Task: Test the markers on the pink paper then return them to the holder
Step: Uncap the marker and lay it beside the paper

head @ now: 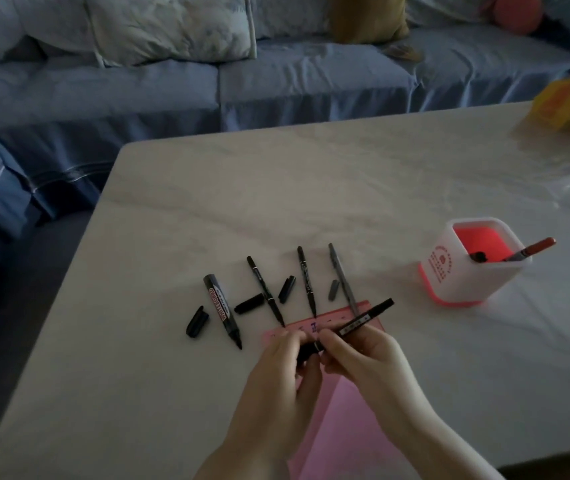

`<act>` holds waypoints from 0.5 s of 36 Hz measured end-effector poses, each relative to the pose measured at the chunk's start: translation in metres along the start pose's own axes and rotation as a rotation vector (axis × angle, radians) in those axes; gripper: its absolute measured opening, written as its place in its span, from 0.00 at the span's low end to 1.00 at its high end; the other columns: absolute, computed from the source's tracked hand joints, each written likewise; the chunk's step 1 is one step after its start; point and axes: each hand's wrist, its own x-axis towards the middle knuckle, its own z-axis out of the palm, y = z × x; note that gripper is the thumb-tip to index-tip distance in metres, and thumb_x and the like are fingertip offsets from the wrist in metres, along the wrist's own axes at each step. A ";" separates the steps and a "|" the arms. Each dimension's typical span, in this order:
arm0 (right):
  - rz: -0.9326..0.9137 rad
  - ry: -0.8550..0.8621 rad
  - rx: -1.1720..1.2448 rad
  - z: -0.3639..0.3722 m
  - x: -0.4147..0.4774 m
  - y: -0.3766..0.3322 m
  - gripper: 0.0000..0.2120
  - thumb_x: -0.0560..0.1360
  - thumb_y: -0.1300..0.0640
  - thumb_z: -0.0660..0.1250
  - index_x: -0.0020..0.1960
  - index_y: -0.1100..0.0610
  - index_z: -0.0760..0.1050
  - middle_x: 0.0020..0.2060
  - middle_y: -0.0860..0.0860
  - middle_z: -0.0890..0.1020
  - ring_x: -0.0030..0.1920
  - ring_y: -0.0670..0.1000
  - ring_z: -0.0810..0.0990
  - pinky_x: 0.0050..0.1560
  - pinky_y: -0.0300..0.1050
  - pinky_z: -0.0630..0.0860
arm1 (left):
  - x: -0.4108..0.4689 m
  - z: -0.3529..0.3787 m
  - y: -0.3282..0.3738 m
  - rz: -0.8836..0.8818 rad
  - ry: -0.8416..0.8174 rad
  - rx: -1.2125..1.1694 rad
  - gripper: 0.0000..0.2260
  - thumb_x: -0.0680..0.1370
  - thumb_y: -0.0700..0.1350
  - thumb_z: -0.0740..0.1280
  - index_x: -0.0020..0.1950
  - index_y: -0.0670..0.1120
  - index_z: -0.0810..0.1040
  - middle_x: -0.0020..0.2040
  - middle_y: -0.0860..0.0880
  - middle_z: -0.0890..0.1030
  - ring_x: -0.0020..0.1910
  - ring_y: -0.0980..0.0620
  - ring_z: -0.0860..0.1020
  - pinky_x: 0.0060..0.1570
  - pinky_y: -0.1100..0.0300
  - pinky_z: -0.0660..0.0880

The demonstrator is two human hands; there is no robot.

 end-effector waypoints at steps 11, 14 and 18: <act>-0.008 0.030 -0.096 -0.002 0.002 0.015 0.10 0.72 0.61 0.67 0.32 0.58 0.78 0.23 0.48 0.79 0.26 0.42 0.75 0.32 0.34 0.74 | -0.002 0.001 -0.001 0.016 -0.066 0.057 0.10 0.79 0.54 0.55 0.48 0.55 0.75 0.40 0.56 0.81 0.40 0.59 0.78 0.38 0.65 0.74; 0.040 0.004 -0.039 -0.004 0.003 0.018 0.12 0.72 0.61 0.67 0.31 0.58 0.79 0.25 0.49 0.80 0.28 0.45 0.76 0.36 0.38 0.76 | -0.003 0.000 -0.001 0.075 -0.048 0.112 0.12 0.79 0.56 0.54 0.48 0.53 0.75 0.36 0.53 0.80 0.36 0.54 0.77 0.33 0.64 0.71; 0.063 -0.021 0.019 -0.005 0.003 0.021 0.10 0.71 0.60 0.67 0.33 0.62 0.80 0.31 0.57 0.81 0.33 0.52 0.77 0.43 0.48 0.76 | -0.004 0.000 0.000 0.117 -0.031 0.129 0.10 0.79 0.54 0.57 0.46 0.53 0.75 0.26 0.58 0.73 0.28 0.57 0.73 0.27 0.70 0.65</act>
